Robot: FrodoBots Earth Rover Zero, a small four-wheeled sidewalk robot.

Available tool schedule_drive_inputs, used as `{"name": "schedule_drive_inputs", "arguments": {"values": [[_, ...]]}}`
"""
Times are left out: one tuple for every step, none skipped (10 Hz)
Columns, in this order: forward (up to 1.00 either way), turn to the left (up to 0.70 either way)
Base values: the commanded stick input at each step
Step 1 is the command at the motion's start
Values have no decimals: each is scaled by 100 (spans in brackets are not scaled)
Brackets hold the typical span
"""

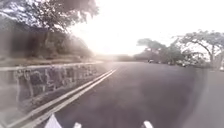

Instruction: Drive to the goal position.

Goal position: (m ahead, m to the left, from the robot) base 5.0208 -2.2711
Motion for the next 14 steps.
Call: {"name": "schedule_drive_inputs", "arguments": {"values": [[70,0],[70,0],[70,0],[70,-35],[70,-35],[70,-35],[70,-35],[70,-35],[70,-35],[70,-35],[70,-35],[70,-35],[70,-35],[70,-35]]}}
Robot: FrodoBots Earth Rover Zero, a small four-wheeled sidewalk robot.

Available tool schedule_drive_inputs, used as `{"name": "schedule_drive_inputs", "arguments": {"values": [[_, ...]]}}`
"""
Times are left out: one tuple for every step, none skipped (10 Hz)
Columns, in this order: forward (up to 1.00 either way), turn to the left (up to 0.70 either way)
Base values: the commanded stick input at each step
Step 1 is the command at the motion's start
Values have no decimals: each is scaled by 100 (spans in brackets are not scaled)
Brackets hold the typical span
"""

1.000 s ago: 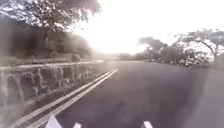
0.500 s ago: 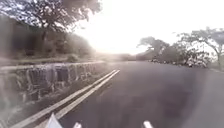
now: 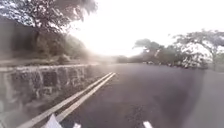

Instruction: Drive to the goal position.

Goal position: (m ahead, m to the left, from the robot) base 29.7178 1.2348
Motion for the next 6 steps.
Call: {"name": "schedule_drive_inputs", "arguments": {"values": [[70,-35],[70,-35],[70,-35],[70,-35],[70,-35],[70,-35]]}}
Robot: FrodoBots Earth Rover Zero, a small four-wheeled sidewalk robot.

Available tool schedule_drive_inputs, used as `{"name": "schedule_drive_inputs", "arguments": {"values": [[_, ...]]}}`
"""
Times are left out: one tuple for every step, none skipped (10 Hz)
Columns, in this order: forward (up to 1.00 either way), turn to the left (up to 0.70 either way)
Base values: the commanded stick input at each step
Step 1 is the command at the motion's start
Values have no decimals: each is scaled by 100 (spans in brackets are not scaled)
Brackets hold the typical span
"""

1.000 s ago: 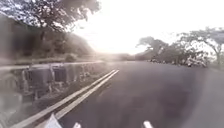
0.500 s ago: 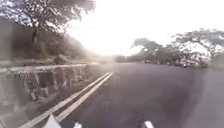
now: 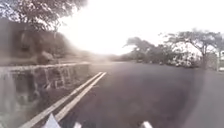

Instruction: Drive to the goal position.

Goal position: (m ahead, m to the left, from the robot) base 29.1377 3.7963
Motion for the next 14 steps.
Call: {"name": "schedule_drive_inputs", "arguments": {"values": [[70,-35],[70,-35],[70,0],[70,0],[70,0],[70,0],[70,0],[70,0],[70,0],[70,0],[70,0],[70,0],[70,0],[70,0]]}}
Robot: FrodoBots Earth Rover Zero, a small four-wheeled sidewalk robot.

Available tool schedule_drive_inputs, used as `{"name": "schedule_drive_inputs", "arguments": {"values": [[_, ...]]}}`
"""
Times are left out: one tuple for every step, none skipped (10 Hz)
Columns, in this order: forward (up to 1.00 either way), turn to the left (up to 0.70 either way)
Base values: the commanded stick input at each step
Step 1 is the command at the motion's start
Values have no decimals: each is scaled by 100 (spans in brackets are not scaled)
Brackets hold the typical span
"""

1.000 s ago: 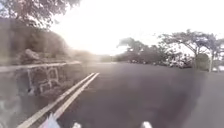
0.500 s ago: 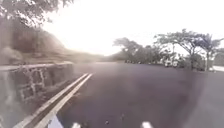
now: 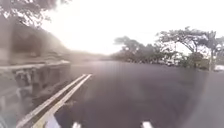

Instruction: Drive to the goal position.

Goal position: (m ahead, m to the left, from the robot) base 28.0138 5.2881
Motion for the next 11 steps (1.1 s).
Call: {"name": "schedule_drive_inputs", "arguments": {"values": [[70,0],[70,0],[70,0],[70,0],[70,0],[70,0],[70,0],[70,0],[70,0],[70,0],[70,0]]}}
